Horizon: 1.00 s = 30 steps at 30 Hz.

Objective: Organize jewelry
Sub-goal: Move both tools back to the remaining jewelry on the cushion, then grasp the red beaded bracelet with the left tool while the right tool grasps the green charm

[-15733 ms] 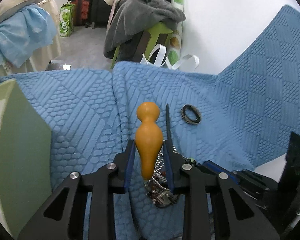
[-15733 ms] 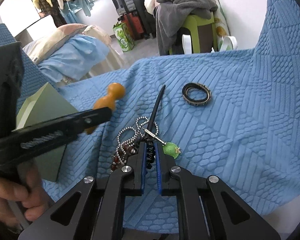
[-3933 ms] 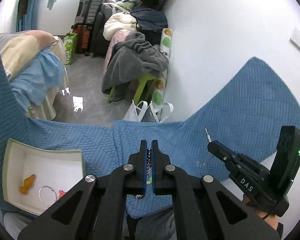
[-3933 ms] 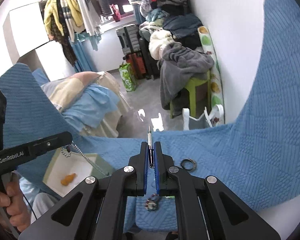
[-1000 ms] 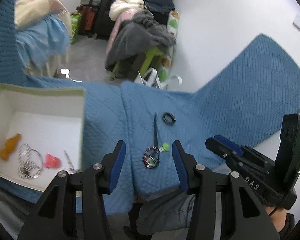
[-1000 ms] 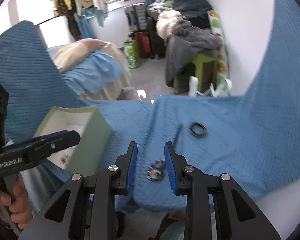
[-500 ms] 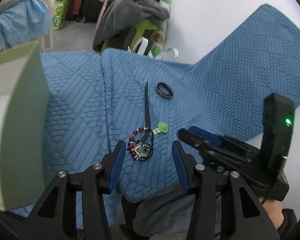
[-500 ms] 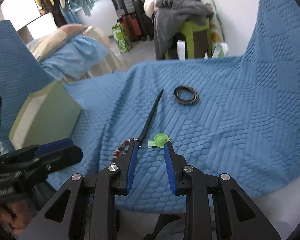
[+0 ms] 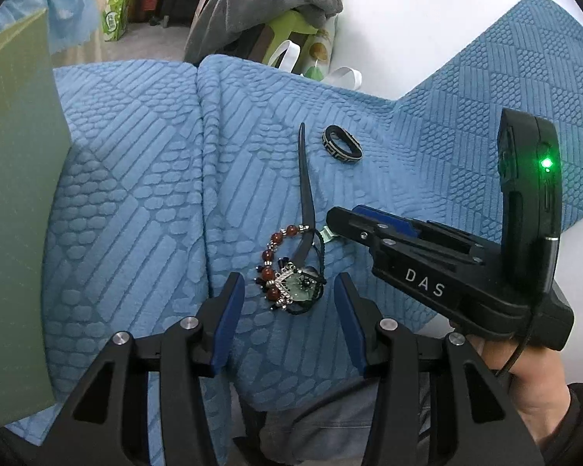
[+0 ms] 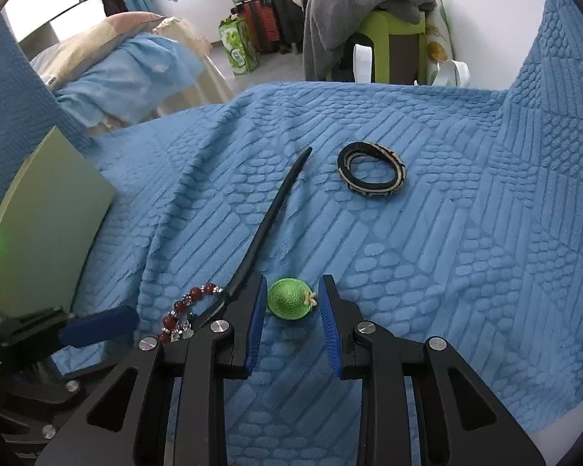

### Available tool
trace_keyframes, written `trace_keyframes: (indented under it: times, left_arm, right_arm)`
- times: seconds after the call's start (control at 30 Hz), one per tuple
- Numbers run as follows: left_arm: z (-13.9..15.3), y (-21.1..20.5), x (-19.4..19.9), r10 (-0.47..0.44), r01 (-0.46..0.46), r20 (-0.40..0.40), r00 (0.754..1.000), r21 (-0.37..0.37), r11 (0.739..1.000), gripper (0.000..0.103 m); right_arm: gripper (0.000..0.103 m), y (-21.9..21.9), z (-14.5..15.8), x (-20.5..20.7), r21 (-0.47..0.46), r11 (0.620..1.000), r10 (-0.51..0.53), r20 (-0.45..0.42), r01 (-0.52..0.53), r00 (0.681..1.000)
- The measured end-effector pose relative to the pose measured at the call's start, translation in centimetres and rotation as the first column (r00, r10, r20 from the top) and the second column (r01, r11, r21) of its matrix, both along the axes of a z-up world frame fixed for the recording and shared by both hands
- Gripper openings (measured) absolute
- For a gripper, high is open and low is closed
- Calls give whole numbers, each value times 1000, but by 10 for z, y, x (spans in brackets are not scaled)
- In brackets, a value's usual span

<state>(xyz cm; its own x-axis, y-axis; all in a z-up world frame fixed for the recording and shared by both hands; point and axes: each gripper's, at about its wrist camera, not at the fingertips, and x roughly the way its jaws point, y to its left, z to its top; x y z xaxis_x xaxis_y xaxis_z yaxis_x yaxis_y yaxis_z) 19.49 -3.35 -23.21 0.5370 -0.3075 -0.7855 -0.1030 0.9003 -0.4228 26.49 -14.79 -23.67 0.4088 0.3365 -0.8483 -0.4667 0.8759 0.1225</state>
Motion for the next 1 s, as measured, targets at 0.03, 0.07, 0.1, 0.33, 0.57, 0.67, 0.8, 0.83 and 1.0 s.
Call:
trace_keyframes:
  times: [0.03,0.07,0.1,0.33,0.57,0.67,0.8,0.83,1.0]
  left_arm:
    - [-2,0,1,-1,1,-14,1000,13,1000,49]
    - [-3,-2,1,-10,10,-19,1000,27,1000,49]
    - [-4,-3,1,-14,14,-16,1000,33,999,49]
    - [-4,-17,-1,-53,52,11,999,108,993,47]
    - [-5,-25,0,-70,65,28,997,162,985,29]
    - [-4,-25,-3,-74,69,24,997,163,984,27]
    - [-3,-24,-5,-65,63,6,998,153,986,27]
    - [-2,-23,-6,-60,59,0,998,145,988,27]
    - [-4,-16,-11,-44,47,-39,998,74,996,27]
  right_arm:
    - [25,0,0,0,6,1000,6,-7,-6,1000]
    - [25,1,0,-1,11,1000,11,-13,-11,1000]
    - [24,1,0,-1,9,1000,14,-14,-14,1000]
    - [24,1,4,-3,-5,999,34,-9,-34,999]
    - [25,4,3,-4,4,998,56,-10,-56,998]
    - [25,6,2,-5,-5,998,62,0,-62,998]
    - [24,6,2,-5,-6,998,60,4,-60,998]
    - [19,5,2,-5,-8,998,56,4,-56,998]
    - [9,4,2,-5,-10,999,54,5,-54,999]
